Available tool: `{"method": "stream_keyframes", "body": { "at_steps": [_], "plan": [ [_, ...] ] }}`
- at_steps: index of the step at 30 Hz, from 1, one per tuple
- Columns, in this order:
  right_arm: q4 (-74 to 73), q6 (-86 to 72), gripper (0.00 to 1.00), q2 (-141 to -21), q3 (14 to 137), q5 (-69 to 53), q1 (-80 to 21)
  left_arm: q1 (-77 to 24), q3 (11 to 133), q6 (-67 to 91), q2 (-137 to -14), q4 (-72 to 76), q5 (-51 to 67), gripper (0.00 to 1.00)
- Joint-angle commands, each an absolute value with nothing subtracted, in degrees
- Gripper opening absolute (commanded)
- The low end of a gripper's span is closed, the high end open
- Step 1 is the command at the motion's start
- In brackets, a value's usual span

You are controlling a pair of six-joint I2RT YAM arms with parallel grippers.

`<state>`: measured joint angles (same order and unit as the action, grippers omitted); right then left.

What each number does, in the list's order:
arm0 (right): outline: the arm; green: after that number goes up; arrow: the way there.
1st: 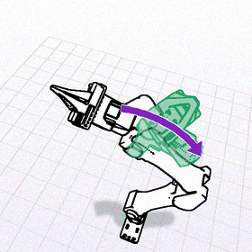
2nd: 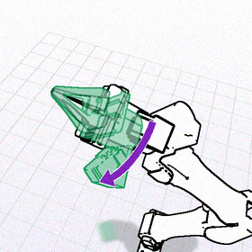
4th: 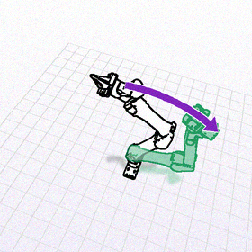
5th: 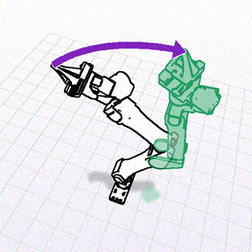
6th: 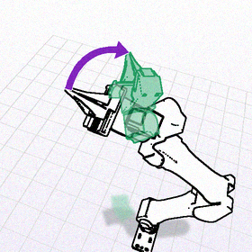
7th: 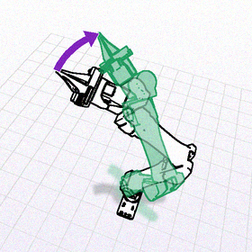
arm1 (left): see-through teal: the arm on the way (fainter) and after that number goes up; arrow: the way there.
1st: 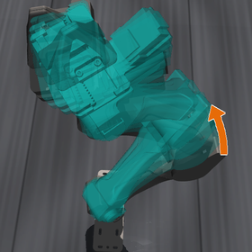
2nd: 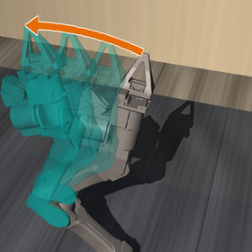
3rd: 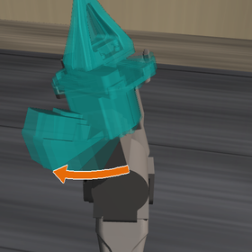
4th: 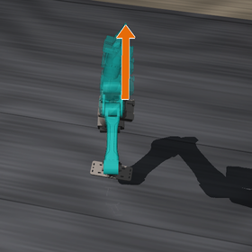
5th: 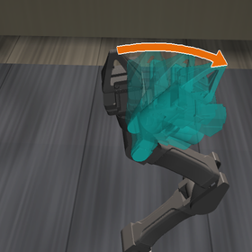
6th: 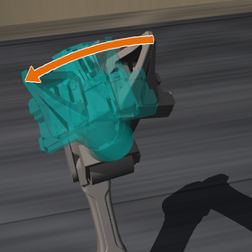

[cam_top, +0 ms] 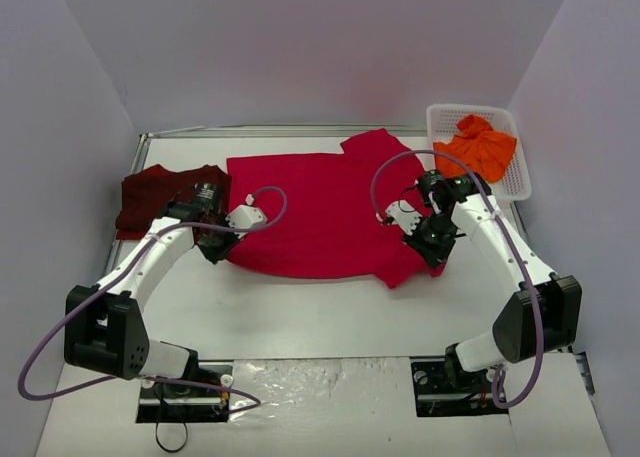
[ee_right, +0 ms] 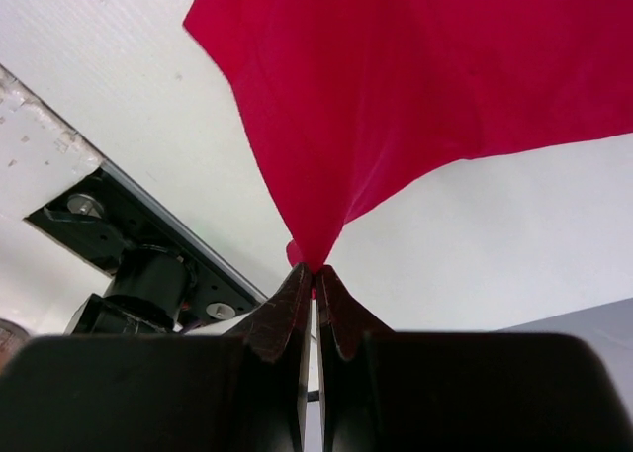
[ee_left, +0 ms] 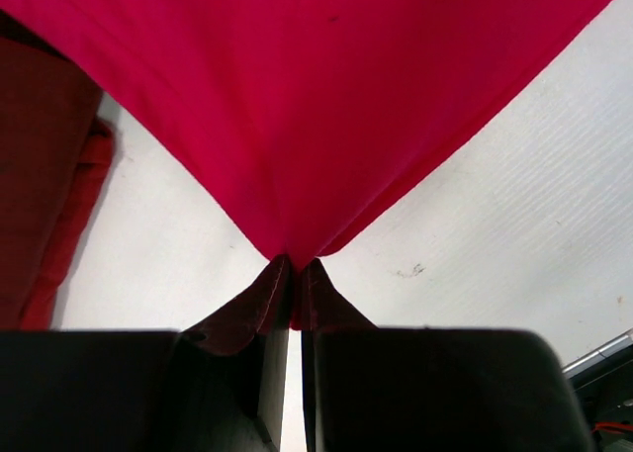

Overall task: Fold and stack the t-shirts
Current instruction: Grap the side of the flattened tshirt closest away from the robot with both arms, then fold the flattened tshirt in 1/3 of the way

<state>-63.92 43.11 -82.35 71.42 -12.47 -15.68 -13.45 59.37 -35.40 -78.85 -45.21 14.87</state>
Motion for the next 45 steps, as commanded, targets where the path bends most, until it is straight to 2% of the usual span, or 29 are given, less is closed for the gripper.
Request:
{"method": "stream_keyframes", "body": {
  "at_steps": [1,23,45],
  "plan": [
    [-66.3,42.8,0.0,-84.4,75.7,-10.0,-15.0,-13.7,62.8,-35.4,-76.7,-46.9,14.2,0.02],
    [-61.3,39.2,0.0,-99.8,94.7,-5.1,-14.7,-13.5,67.8,-33.7,-83.4,-43.2,10.7,0.02],
    [-54.4,34.7,0.0,-115.3,107.6,1.7,-13.4,-11.4,76.5,-33.4,-94.8,-42.4,8.3,0.02]
  ]
}}
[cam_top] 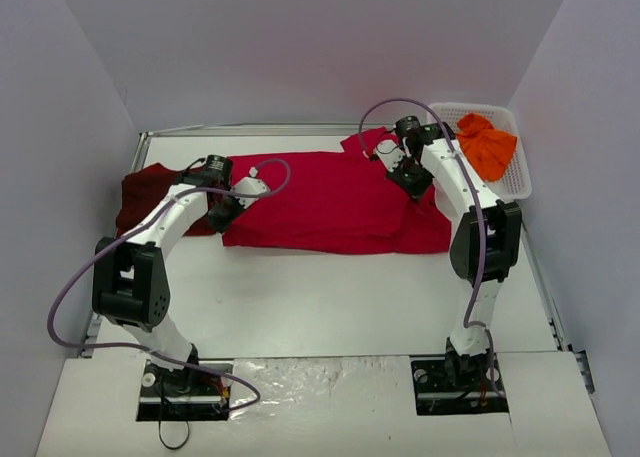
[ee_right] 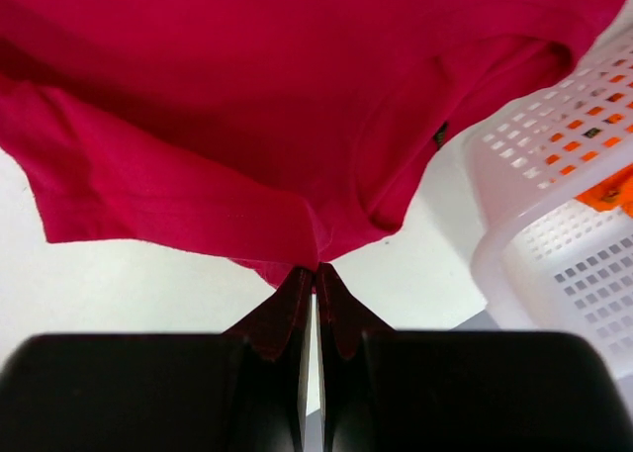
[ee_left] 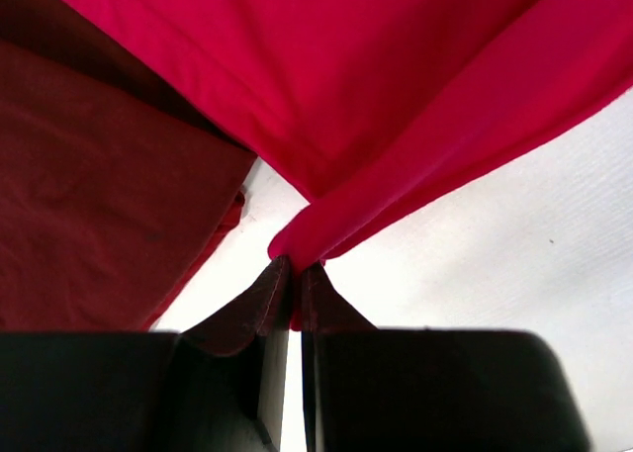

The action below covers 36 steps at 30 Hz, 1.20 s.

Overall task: Fold and stack the t-shirts
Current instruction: Fold the flattened tshirt in 1/3 of the way

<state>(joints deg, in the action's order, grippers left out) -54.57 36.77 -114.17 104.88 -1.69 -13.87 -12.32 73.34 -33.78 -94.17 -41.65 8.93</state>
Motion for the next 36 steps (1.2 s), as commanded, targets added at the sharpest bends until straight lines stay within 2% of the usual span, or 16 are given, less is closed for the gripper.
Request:
{"method": "stream_keyframes", "body": {
  "at_steps": [1,11,36],
  "plan": [
    [-53.7,34.5,0.0,-115.7,108.2,2.6,-13.4,-11.3,77.0,-33.4,-95.4,-42.5,8.5,0.02],
    [-50.7,31.8,0.0,-120.8,111.6,7.0,-13.2,-10.7,80.4,-33.7,-99.8,-45.3,9.1,0.02],
    [-47.3,29.6,0.0,-128.7,116.7,9.1,-13.2,-10.7,86.2,-33.2,-107.4,-47.8,7.6,0.02]
  ]
}}
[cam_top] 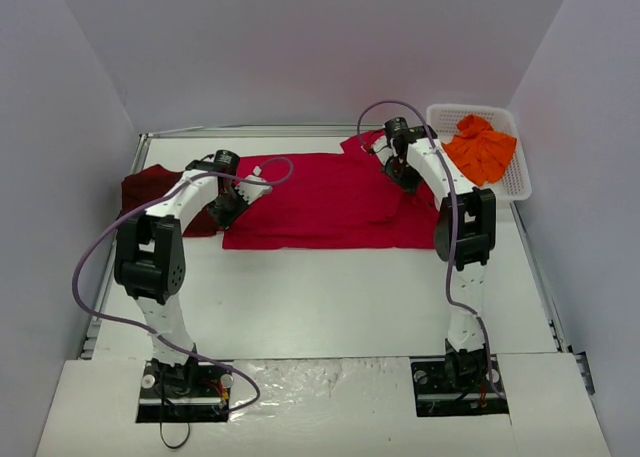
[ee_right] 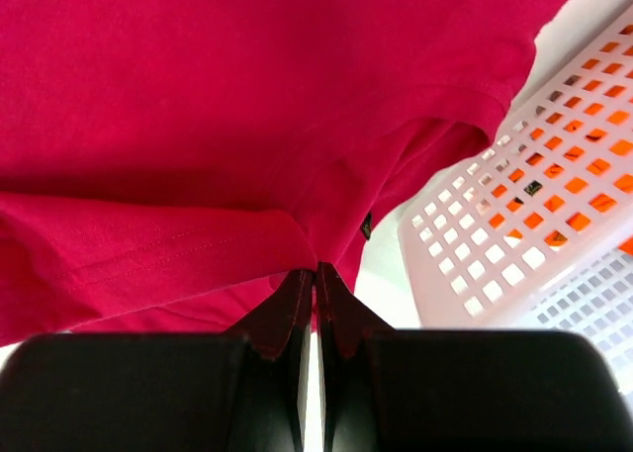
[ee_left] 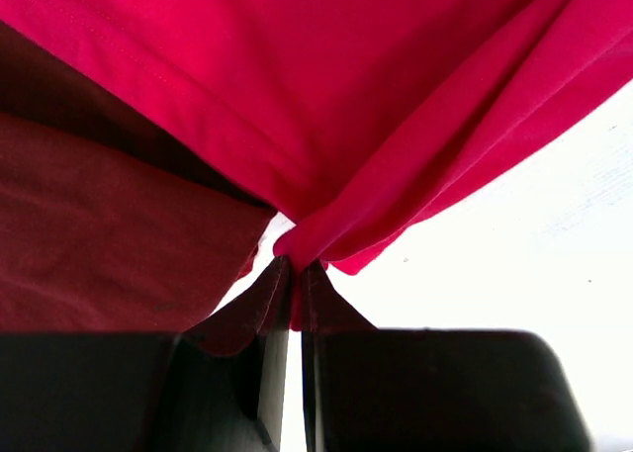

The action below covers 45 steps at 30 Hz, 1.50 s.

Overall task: Fold and stack the t-shirts
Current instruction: Fold the flattened tshirt in 1/3 of the way

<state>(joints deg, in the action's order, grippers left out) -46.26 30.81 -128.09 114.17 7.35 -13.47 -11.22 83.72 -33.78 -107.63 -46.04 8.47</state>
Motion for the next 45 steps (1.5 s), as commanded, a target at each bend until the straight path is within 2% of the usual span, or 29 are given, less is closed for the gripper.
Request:
{"method": "stream_keyframes", "body": {
  "at_steps": [1,3,5,6,7,9,10,18,20,21,22,24,25,29,34,42,43,45],
  "plan": [
    [-47.2,29.5,0.0,-129.1,116.8,9.2,-13.3,-10.7,86.4,-33.2,-107.7,-47.8,7.6,0.02],
    [-46.8,29.3,0.0,-129.7,117.2,9.7,-13.2,-10.7,86.6,-33.2,-107.9,-47.9,7.5,0.03],
    [-46.0,28.9,0.0,-130.1,117.3,10.2,-13.3,-10.7,86.7,-33.0,-108.3,-47.6,7.1,0.11],
    [-45.8,28.7,0.08,-130.3,117.4,10.7,-13.3,-10.7,86.7,-33.0,-108.4,-47.5,6.9,0.15],
    [-45.5,28.6,0.18,-130.5,117.7,10.8,-13.3,-10.7,86.7,-33.0,-108.5,-47.3,6.7,0.25],
    [-44.8,28.0,0.26,-130.5,118.7,11.0,-13.3,-10.7,86.9,-32.3,-108.3,-46.8,6.2,0.34],
    [-44.6,27.7,0.34,-130.3,119.1,11.2,-13.3,-10.7,87.0,-32.0,-107.7,-45.9,5.7,0.37],
    [-42.9,26.5,0.36,-125.4,120.0,13.0,-13.1,-10.8,87.2,-28.2,-102.0,-41.0,-0.5,0.53],
    [-42.9,26.7,0.34,-121.9,117.0,12.5,-13.1,-10.8,86.8,-27.8,-101.1,-40.9,-2.5,0.56],
    [-42.9,27.2,0.31,-119.1,115.3,12.3,-13.1,-10.8,86.3,-27.7,-100.0,-40.7,-2.8,0.57],
    [-42.8,27.6,0.23,-117.4,111.5,12.0,-13.1,-10.8,84.7,-27.8,-99.3,-40.5,-2.6,0.57],
    [-43.0,28.0,0.12,-113.1,107.5,11.3,-12.8,-10.8,83.0,-27.7,-97.2,-40.3,-1.2,0.59],
    [-42.8,28.2,0.0,-111.5,103.6,11.1,-12.8,-10.8,81.9,-27.9,-96.5,-40.2,-0.2,0.59],
    [-42.5,29.3,0.0,-105.8,95.2,8.5,-12.6,-10.8,75.7,-30.8,-94.3,-39.7,8.6,0.56],
    [-41.7,28.1,0.0,-104.9,90.8,6.7,-12.0,-10.8,73.1,-33.5,-96.9,-37.5,10.8,0.22],
    [-41.5,26.5,0.0,-108.5,89.6,5.5,-11.7,-11.0,70.3,-37.6,-98.6,-34.6,12.0,0.26],
    [-41.6,26.4,0.0,-108.7,89.8,5.4,-11.6,-11.0,69.4,-38.6,-98.7,-34.3,11.7,0.31],
    [-41.6,25.9,0.0,-109.5,90.3,5.4,-11.6,-11.1,68.6,-39.3,-99.1,-33.6,11.2,0.33]
  ]
}}
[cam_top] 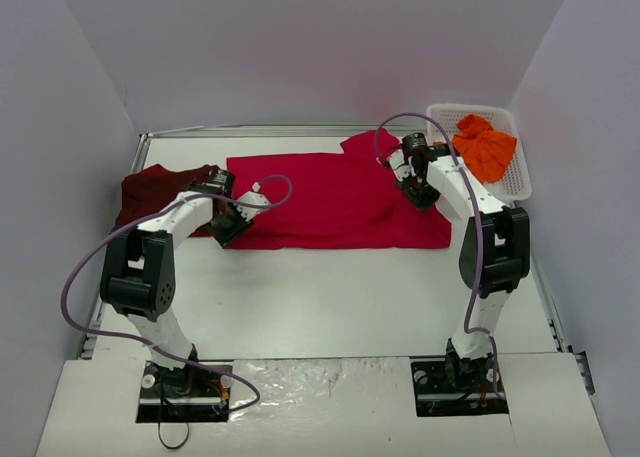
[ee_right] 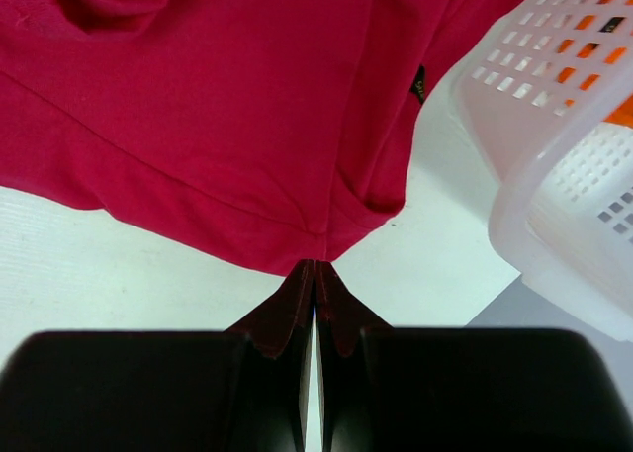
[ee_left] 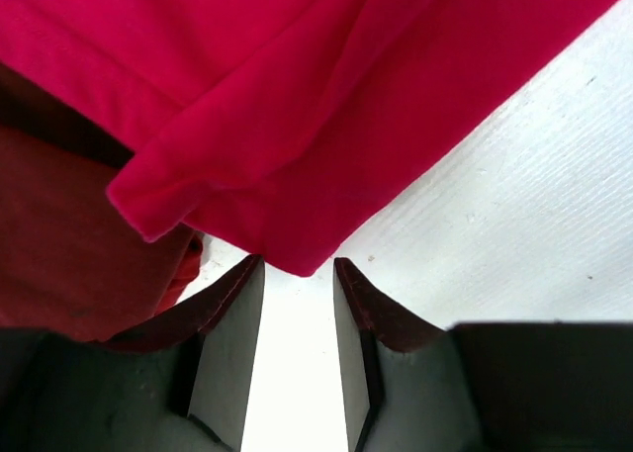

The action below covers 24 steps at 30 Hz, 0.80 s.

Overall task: Fold and stack the t-shirts
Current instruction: Fold the flattened tshirt in 1/3 of the way

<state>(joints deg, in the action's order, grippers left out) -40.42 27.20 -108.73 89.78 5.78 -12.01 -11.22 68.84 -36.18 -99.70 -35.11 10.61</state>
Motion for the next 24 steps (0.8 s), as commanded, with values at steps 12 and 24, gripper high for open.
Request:
{"method": "stream_keyframes", "body": {
  "at_steps": [12,24],
  "plan": [
    [-41.6,25.0,0.19,-111.2,91.0,5.7,-11.5,-11.9,66.2,-41.4,-102.0,-29.7,8.3,0.39],
    [-41.7,26.1,0.2,-107.9,87.5,6.7,-10.1,-12.8,67.7,-40.5,-104.6,-29.4,8.5,0.02]
  ]
}}
